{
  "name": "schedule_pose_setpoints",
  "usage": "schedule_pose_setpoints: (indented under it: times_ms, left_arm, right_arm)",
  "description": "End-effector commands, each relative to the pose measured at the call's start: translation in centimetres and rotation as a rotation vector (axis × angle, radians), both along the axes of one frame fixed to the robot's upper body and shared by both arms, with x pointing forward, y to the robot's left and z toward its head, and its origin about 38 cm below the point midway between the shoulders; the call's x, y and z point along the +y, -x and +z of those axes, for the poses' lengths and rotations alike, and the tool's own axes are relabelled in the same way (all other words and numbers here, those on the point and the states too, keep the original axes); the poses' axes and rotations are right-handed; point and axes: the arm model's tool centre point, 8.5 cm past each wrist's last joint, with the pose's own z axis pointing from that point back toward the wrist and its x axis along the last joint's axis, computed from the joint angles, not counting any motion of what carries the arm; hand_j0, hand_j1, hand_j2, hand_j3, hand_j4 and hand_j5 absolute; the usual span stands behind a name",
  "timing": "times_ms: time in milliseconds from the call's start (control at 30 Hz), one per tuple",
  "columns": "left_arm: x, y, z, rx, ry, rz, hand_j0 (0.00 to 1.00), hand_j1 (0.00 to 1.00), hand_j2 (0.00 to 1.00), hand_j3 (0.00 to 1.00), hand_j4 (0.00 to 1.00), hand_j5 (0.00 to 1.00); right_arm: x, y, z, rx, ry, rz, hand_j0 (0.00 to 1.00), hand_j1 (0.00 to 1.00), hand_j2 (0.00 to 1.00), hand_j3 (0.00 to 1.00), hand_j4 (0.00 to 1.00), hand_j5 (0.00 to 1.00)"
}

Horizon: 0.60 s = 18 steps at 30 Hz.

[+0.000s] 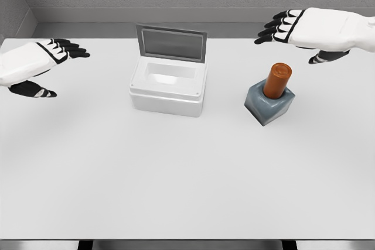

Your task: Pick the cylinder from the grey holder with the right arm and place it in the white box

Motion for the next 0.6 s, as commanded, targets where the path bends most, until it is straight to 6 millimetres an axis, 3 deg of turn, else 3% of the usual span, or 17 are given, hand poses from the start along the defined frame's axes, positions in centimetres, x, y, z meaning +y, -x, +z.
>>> schedule_pose_setpoints:
  times_ms: [0,233,267,300,467,567]
  left_arm:
    - [0.0,0.0,0.0,0.003,0.006,0.001,1.00,1.00,1.00,1.00,1.00,1.00]
    - [0.0,0.1,-0.1,0.006,0.006,0.001,1.00,1.00,1.00,1.00,1.00,1.00]
    - [0.0,0.0,-0.2,0.006,0.007,0.000,1.00,1.00,1.00,1.00,1.00,1.00]
    - [0.0,0.0,-0.2,0.006,0.007,0.000,1.00,1.00,1.00,1.00,1.00,1.00]
    - [0.0,0.0,-0.2,0.006,0.005,0.000,1.00,1.00,1.00,1.00,1.00,1.00]
    - [0.0,0.0,-0.2,0.006,0.005,0.000,1.00,1.00,1.00,1.00,1.00,1.00]
  right_arm:
    - [0.0,0.0,0.1,0.001,-0.005,-0.003,1.00,1.00,1.00,1.00,1.00,1.00]
    - [-1.3,-0.6,-0.1,0.014,-0.019,-0.042,1.00,1.00,1.00,1.00,1.00,1.00]
    - [-1.9,-0.3,-1.4,0.047,-0.001,-0.056,1.00,1.00,1.00,1.00,1.00,1.00]
    - [-2.2,-0.2,-1.5,0.049,0.005,-0.061,1.00,1.00,1.00,1.00,1.00,1.00]
    - [-2.7,-0.3,0.2,0.009,-0.015,-0.074,1.00,1.00,1.00,1.00,1.00,1.00]
    - [-2.1,-0.3,-0.3,0.019,-0.001,-0.061,1.00,1.00,1.00,1.00,1.00,1.00]
